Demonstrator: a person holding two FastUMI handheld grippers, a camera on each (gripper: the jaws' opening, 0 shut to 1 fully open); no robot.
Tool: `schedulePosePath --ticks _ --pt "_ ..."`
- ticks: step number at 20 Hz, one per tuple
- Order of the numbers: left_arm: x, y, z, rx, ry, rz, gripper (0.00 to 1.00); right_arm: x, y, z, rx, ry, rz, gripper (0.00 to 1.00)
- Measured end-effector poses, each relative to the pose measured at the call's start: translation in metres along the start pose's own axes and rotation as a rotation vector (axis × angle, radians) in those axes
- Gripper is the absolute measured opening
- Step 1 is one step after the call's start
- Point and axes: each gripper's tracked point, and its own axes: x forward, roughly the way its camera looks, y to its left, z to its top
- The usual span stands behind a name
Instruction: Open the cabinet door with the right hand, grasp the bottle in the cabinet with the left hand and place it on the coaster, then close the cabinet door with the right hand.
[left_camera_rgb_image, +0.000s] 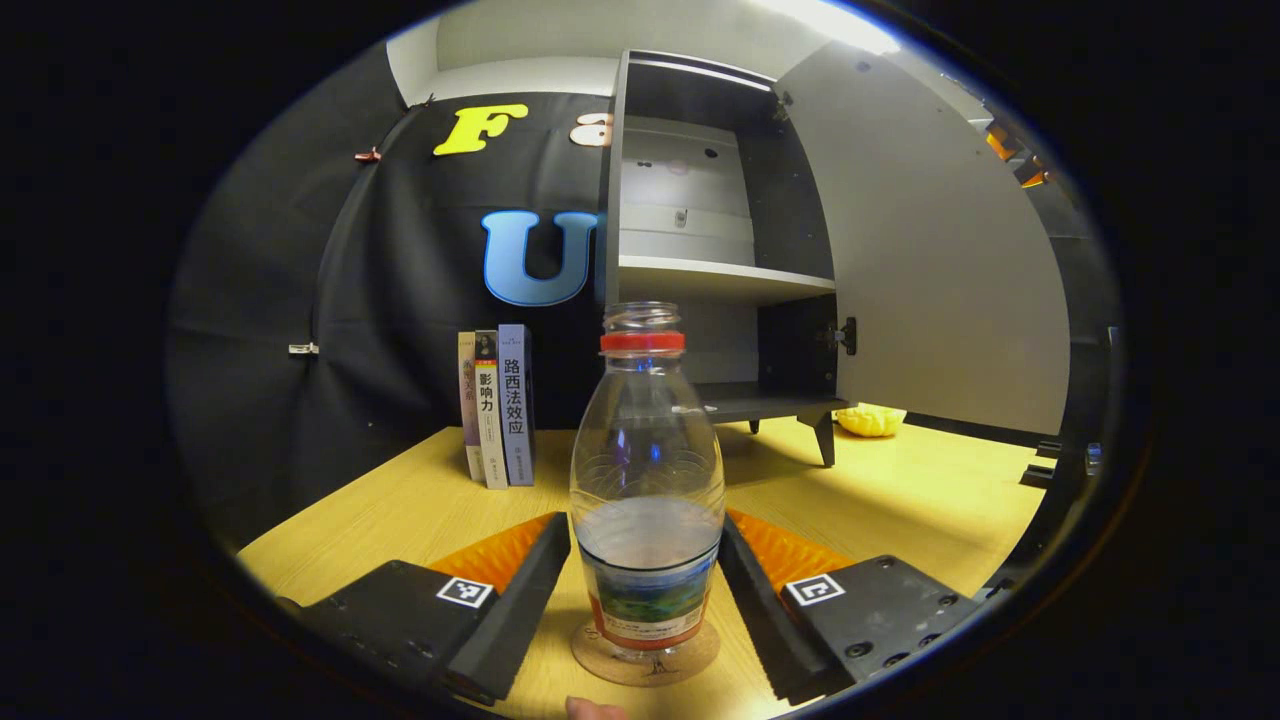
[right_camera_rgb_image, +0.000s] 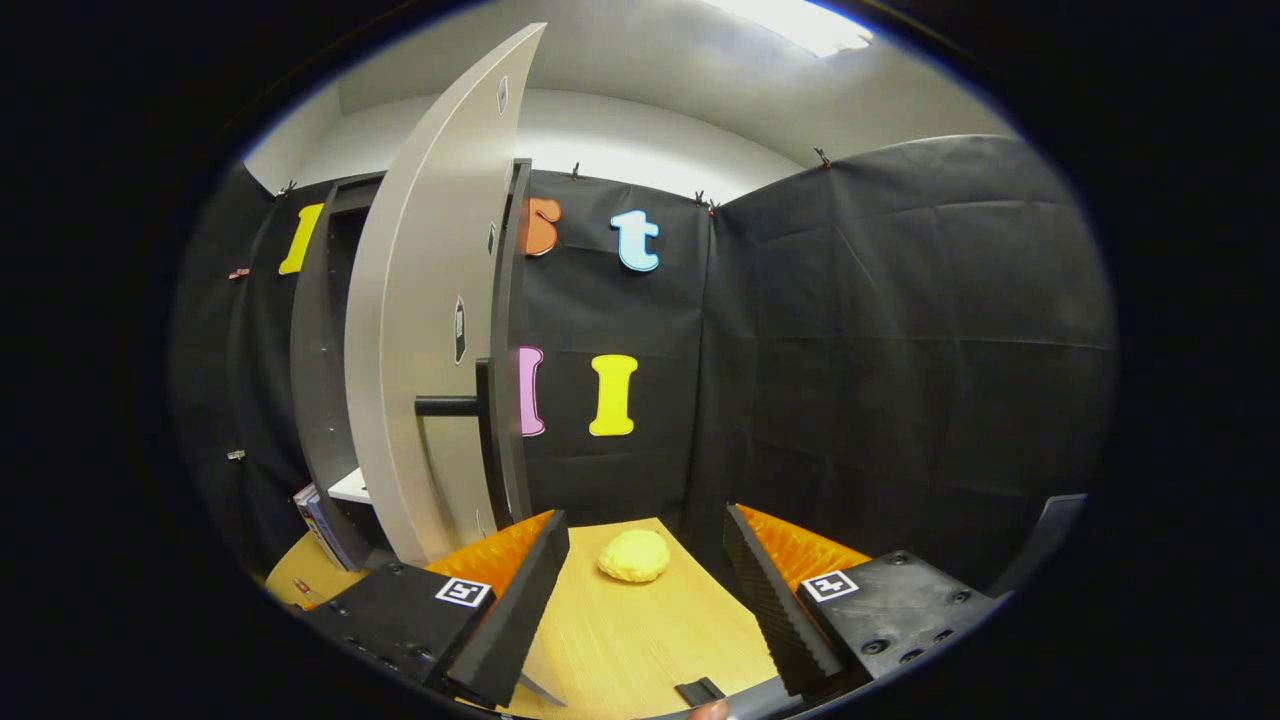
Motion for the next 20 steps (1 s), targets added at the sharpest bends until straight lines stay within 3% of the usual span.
schedulePosePath --ticks 5,7,8,15,20 --pt "-0.021 -0.006 0.003 0.003 0.049 0.011 0.94 0.011 -0.008 0.002 0.024 -0.012 -0.009 0.96" --pt "-0.036 -0.008 0.017 0.020 0.055 0.015 0.92 0.015 -0.010 0.007 0.031 -0.026 -0.007 0.96" --pt "-0.044 -0.010 0.028 0.016 0.053 0.021 0.95 0.017 -0.009 0.007 0.041 -0.027 -0.002 0.96" --pt "-0.071 -0.013 0.173 -0.031 -0.022 0.110 0.94 0.025 -0.004 0.018 0.019 -0.069 0.020 0.96" --pt "-0.070 -0.017 0.267 -0.047 -0.037 0.115 0.94 0.023 -0.008 0.028 0.042 -0.095 0.023 0.95"
